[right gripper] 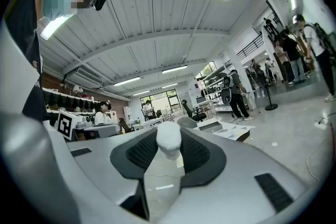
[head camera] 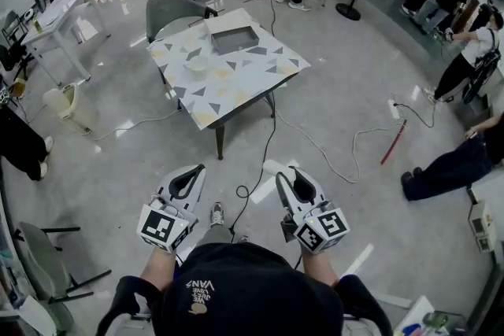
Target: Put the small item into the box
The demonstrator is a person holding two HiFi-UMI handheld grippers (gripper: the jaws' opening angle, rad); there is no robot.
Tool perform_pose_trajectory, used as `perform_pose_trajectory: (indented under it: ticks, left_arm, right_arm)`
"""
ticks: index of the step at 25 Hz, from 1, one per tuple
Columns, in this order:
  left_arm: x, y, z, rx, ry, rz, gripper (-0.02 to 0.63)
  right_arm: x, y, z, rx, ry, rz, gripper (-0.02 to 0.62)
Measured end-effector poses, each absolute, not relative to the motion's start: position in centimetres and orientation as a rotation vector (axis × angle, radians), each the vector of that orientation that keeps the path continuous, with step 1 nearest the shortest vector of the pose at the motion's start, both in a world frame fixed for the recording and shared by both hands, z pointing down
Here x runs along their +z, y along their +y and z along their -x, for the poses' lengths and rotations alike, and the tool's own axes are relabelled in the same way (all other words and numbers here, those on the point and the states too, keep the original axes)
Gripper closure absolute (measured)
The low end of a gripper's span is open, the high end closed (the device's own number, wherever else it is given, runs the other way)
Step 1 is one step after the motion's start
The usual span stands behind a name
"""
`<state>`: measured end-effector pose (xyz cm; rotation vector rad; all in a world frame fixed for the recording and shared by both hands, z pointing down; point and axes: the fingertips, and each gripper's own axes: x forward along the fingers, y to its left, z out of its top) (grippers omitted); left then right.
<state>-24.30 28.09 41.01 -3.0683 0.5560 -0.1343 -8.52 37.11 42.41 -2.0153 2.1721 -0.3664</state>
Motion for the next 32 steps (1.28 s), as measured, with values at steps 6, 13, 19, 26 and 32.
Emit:
perform_pose_trajectory:
  ticks: [6,13,19,26,32]
  left_arm:
    - [41.4,28.4,24.2,-0.132,0.582,3.073,0.6]
    - [42.6,26.9,23.4,-0.17,0.594,3.105,0.6]
    - [42.9,21.9,20.7,-0.159,0.527,3.119,0.6]
    - [42.0,13.1,18.9,-0.153,0.445,3.107,0.6]
    - [41.7,6.3,18.0,-0.158,0.367,3.105,0.6]
  right_arm:
    - [42.6,37.4,7.9,-0.383,2.129,1.971,0.469]
    - [42.9,35.8,6.7,-0.406,2.126,1.982,0.469]
    - [43.4,31.7,4.5,-0.422,2.091,2.042,0.469]
    - [42.1,23.3,2.8,-0.376,2.068,2.097,0.469]
    - [41.7,17.3,1.9,-0.363,1.995,2.153,0.469]
